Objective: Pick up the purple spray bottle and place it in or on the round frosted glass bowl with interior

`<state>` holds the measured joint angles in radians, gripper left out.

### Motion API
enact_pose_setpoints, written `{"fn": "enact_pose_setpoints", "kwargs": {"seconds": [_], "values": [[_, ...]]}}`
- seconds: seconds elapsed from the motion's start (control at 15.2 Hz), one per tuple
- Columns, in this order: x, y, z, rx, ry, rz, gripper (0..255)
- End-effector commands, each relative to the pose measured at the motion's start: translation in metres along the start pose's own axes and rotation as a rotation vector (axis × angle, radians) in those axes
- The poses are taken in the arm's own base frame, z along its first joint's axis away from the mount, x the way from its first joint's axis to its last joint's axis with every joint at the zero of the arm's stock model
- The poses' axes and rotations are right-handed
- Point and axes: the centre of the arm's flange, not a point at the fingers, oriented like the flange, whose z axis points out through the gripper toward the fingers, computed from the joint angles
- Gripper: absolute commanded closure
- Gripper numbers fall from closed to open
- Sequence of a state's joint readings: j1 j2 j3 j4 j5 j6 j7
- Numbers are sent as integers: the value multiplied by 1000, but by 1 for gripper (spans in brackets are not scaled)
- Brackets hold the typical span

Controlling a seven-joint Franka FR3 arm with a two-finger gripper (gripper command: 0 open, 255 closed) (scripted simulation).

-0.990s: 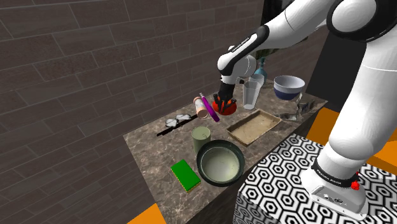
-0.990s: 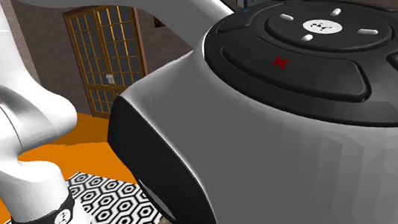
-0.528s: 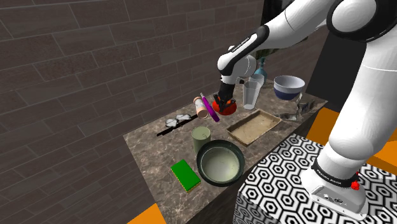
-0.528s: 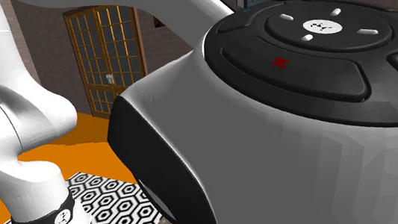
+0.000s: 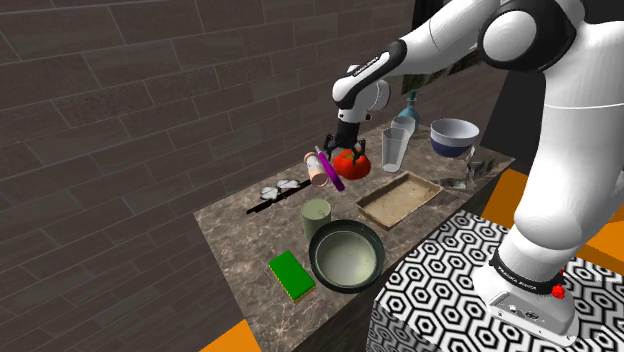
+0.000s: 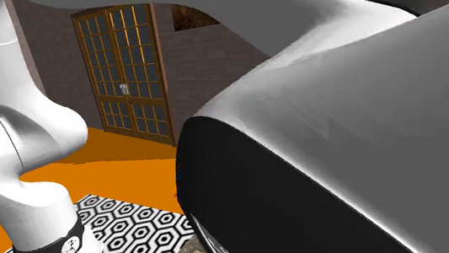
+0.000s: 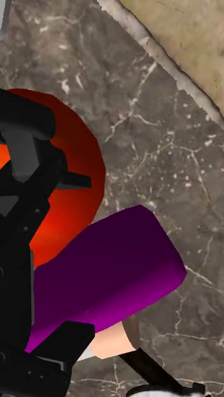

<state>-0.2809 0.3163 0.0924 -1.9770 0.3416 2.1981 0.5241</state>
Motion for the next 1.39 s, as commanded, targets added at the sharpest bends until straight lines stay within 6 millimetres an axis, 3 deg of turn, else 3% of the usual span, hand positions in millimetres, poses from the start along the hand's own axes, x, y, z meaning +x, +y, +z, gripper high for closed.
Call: {"fn": "enact_pose_setpoints", "kwargs": {"seconds": [0.0, 0.33, 0.86, 1.32], "values": [[26, -16, -3, 17, 60, -158, 0], [56, -64, -14, 9, 97, -513, 0], [60, -65, 25, 9, 97, -513, 0], [60, -65, 25, 9, 97, -513, 0]]}}
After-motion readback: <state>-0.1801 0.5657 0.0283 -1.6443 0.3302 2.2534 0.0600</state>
